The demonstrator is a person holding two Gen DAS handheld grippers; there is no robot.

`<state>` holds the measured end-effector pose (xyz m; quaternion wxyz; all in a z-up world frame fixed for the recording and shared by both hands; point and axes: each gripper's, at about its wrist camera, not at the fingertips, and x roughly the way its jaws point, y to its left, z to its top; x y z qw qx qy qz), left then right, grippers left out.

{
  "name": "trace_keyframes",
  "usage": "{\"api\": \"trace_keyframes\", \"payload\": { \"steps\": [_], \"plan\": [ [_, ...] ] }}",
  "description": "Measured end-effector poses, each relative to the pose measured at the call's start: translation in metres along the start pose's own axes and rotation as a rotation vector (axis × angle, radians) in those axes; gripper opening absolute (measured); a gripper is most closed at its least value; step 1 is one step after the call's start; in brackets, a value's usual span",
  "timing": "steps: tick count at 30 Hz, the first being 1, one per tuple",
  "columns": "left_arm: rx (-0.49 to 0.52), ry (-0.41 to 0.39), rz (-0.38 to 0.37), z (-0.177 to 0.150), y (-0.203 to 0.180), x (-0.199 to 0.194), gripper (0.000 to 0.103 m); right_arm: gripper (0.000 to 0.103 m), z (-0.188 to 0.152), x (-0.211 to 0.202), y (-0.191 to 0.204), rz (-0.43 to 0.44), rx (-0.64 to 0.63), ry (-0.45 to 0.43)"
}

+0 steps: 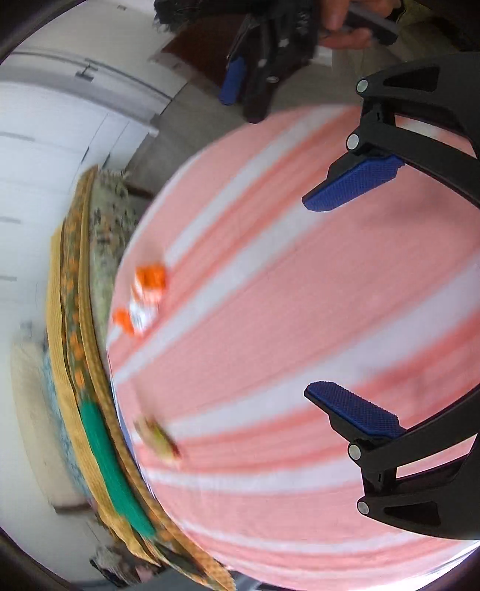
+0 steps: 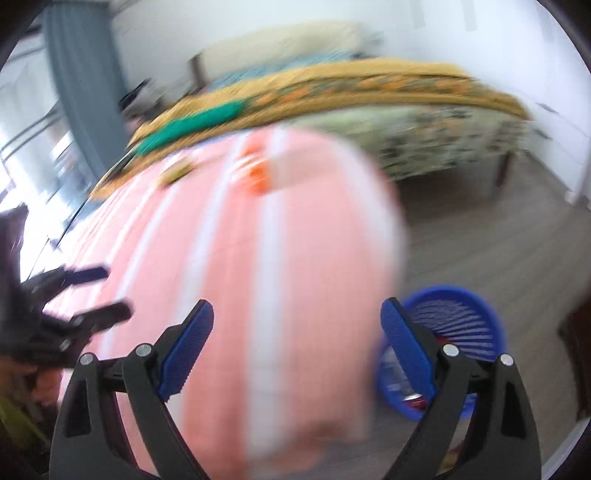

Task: Collect trash
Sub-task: 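Return both tools to the bed toward the remaining snack wrappers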

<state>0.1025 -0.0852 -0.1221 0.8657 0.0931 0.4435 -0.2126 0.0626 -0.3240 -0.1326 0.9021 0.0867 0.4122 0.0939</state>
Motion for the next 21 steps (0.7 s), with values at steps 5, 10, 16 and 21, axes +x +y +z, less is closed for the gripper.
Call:
{"api": "trace_keyframes", "payload": {
  "steps": [5, 10, 16, 21],
  "plan": [
    [-0.052, 0.003, 0.053, -0.003, 0.063, -0.002, 0.093, 0.089, 0.020, 0.053, 0.064, 0.011, -0.116, 0.090],
    [-0.092, -0.005, 0.079, 0.005, 0.101, 0.007, 0.093, 0.089, 0.033, 0.091, 0.085, -0.066, -0.179, 0.114],
    [-0.119, -0.006, 0.077, 0.001, 0.123, 0.010, 0.093, 0.097, 0.035, 0.109, 0.092, -0.087, -0.183, 0.132],
    [-0.122, 0.008, 0.041, 0.002, 0.135, 0.010, 0.093, 0.098, 0.035, 0.110, 0.094, -0.086, -0.176, 0.108]
  ]
}}
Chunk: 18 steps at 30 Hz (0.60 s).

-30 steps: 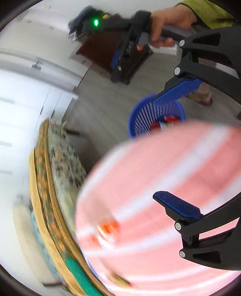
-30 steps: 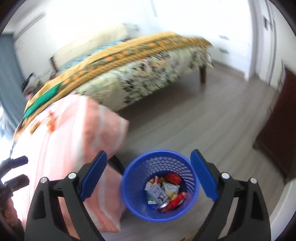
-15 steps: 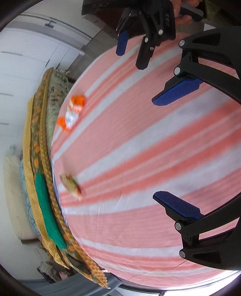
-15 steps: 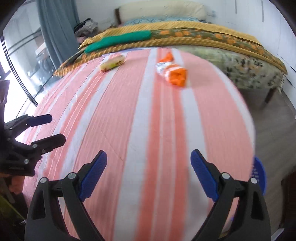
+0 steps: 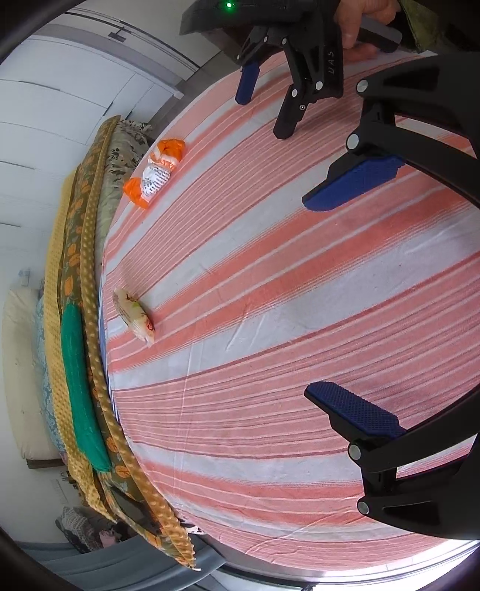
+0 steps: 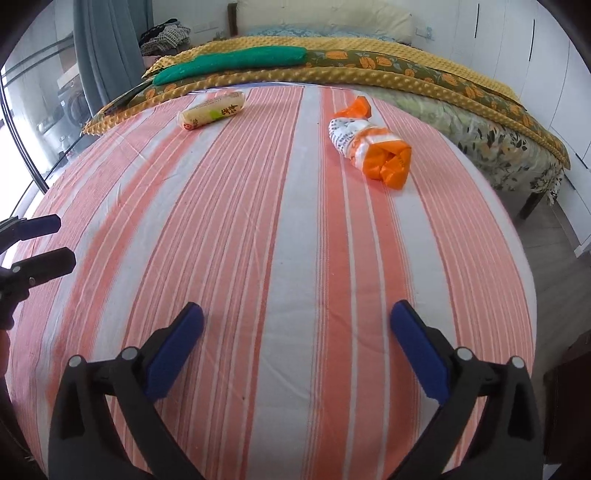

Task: Collect trash
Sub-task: 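Return both tools to the bed toward the remaining snack wrappers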

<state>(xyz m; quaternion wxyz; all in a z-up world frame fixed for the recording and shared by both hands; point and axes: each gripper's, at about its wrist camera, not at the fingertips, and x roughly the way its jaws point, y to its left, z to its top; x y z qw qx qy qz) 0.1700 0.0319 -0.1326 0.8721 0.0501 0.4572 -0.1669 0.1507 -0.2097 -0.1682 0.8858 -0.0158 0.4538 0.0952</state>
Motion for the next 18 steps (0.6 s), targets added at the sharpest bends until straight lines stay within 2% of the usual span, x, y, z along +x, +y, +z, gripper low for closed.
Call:
{"api": "trace_keyframes", "payload": {
  "steps": [2, 6, 12, 14, 18],
  "plan": [
    [0.004, 0.001, -0.030, 0.011, 0.009, 0.001, 0.093, 0.098, 0.001, 0.000, 0.001, -0.001, -0.001, 0.000],
    [0.021, -0.046, -0.019, 0.055, 0.029, 0.016, 0.093, 0.098, 0.000, 0.000, 0.000, -0.001, -0.003, 0.000],
    [0.128, -0.031, -0.046, 0.132, 0.032, 0.073, 0.093, 0.098, 0.001, 0.001, 0.001, -0.002, -0.005, 0.000],
    [0.158, -0.025, -0.015, 0.152, 0.028, 0.093, 0.093, 0.098, 0.001, 0.001, 0.000, 0.000, -0.004, 0.000],
    [0.159, 0.007, -0.041, 0.172, 0.030, 0.118, 0.089, 0.098, 0.011, -0.006, -0.020, 0.080, 0.065, -0.020]
  ]
}}
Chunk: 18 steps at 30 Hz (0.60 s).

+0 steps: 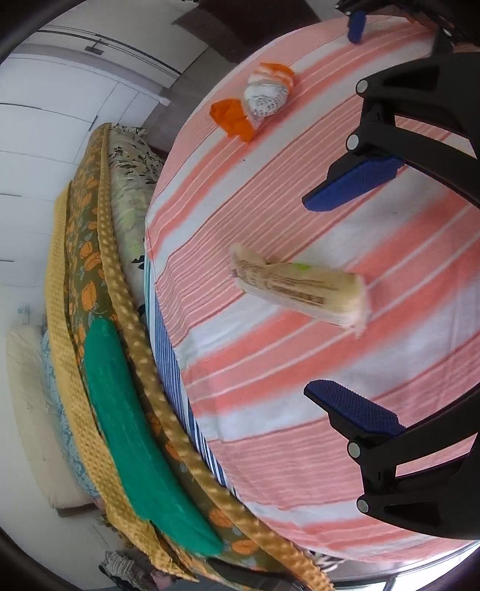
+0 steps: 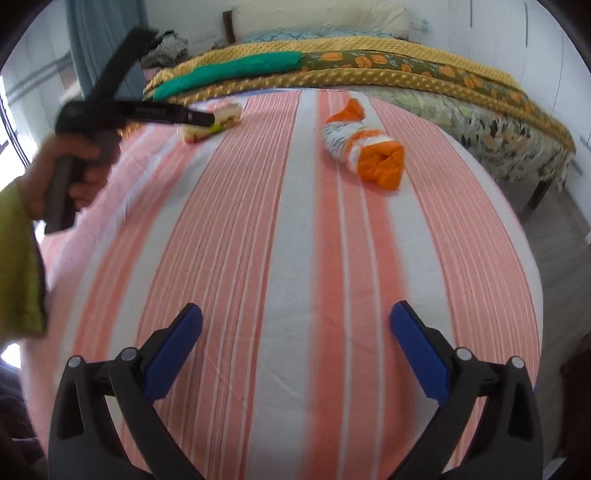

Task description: Collect trash

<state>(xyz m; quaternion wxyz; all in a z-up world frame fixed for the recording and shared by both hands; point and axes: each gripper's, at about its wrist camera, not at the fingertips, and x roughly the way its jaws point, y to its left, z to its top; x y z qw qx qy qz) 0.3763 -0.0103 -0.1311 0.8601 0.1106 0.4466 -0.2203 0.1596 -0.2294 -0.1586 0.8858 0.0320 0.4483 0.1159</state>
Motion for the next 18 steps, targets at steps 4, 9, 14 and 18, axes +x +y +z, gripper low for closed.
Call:
{"api": "trace_keyframes", "payload": {
  "steps": [4, 9, 14, 18],
  "plan": [
    [0.033, 0.035, 0.006, 0.004, 0.003, 0.013, 0.076, 0.098, 0.058, -0.004, -0.033, -0.050, -0.060, -0.038],
    [0.047, 0.051, -0.003, 0.004, 0.001, 0.020, 0.047, 0.098, 0.109, 0.038, -0.040, 0.017, -0.165, 0.065],
    [0.052, 0.043, -0.007, 0.004, -0.004, 0.020, 0.024, 0.065, 0.128, 0.076, -0.036, 0.021, -0.214, 0.122],
    [0.024, 0.026, 0.001, -0.002, -0.007, 0.010, 0.020, 0.049, 0.129, 0.070, -0.045, 0.049, -0.131, 0.123]
  ]
}}
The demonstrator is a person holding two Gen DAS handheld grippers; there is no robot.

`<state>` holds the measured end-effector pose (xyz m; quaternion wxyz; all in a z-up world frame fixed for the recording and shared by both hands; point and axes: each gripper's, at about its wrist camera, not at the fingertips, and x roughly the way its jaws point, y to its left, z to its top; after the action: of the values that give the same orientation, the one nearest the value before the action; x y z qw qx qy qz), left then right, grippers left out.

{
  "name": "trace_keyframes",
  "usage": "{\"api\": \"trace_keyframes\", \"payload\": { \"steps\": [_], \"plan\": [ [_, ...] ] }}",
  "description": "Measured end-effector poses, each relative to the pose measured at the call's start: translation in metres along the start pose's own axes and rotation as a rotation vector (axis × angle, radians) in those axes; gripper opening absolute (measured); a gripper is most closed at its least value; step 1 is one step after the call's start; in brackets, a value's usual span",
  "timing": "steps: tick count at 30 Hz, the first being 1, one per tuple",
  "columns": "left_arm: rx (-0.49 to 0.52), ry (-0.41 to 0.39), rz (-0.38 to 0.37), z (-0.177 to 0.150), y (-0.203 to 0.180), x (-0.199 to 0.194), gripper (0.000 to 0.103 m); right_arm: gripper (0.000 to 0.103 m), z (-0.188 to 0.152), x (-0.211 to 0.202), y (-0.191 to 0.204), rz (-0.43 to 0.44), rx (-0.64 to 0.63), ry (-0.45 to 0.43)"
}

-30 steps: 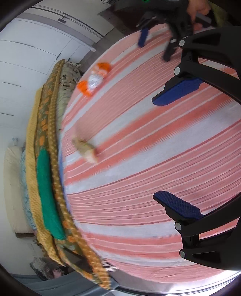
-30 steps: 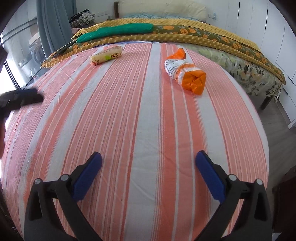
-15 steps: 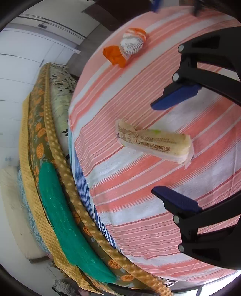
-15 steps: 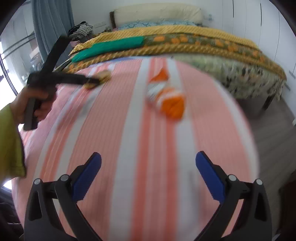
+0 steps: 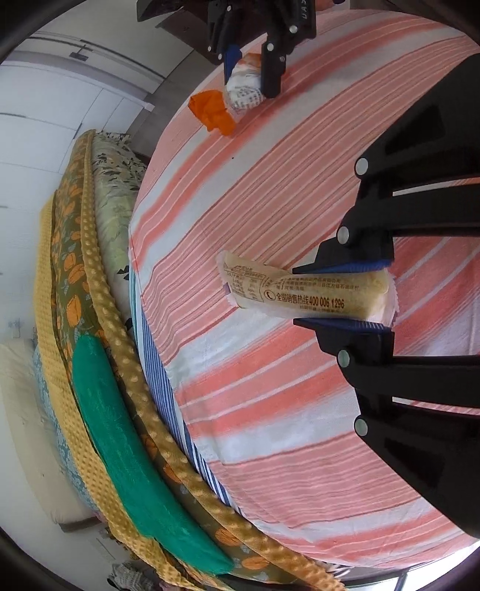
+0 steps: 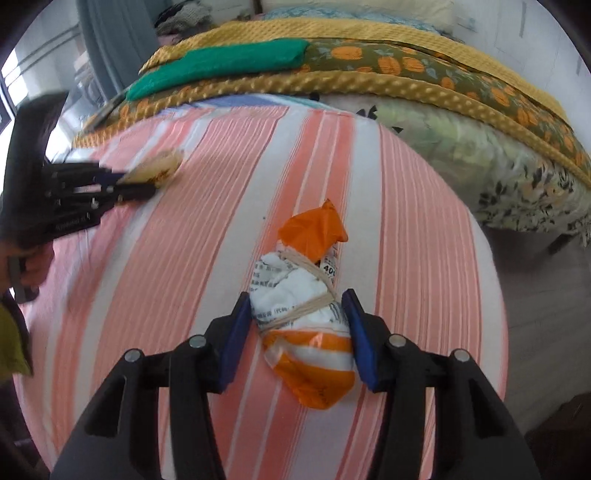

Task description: Collect trash

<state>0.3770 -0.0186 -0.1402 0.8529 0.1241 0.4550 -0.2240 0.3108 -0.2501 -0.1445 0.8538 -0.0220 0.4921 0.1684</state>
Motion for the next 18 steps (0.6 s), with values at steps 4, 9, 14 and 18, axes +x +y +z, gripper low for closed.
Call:
{"api": "trace_keyframes", "payload": {
  "steps": [4, 9, 14, 18],
  "plan": [
    [-0.100, -0.020, 0.009, -0.022, 0.000, -0.031, 0.020, 0.049, -0.012, -0.034, 0.013, 0.042, 0.054, -0.056],
    [-0.253, -0.039, 0.049, -0.082, -0.005, -0.089, 0.020, 0.049, -0.049, -0.065, 0.061, 0.119, 0.095, -0.081],
    [-0.353, -0.056, 0.116, -0.152, -0.019, -0.127, 0.020, 0.049, -0.092, -0.068, 0.131, 0.156, 0.055, -0.099],
    [-0.377, -0.066, 0.150, -0.185, -0.027, -0.140, 0.021, 0.049, -0.111, -0.064, 0.175, 0.166, 0.011, -0.119]
  ]
}}
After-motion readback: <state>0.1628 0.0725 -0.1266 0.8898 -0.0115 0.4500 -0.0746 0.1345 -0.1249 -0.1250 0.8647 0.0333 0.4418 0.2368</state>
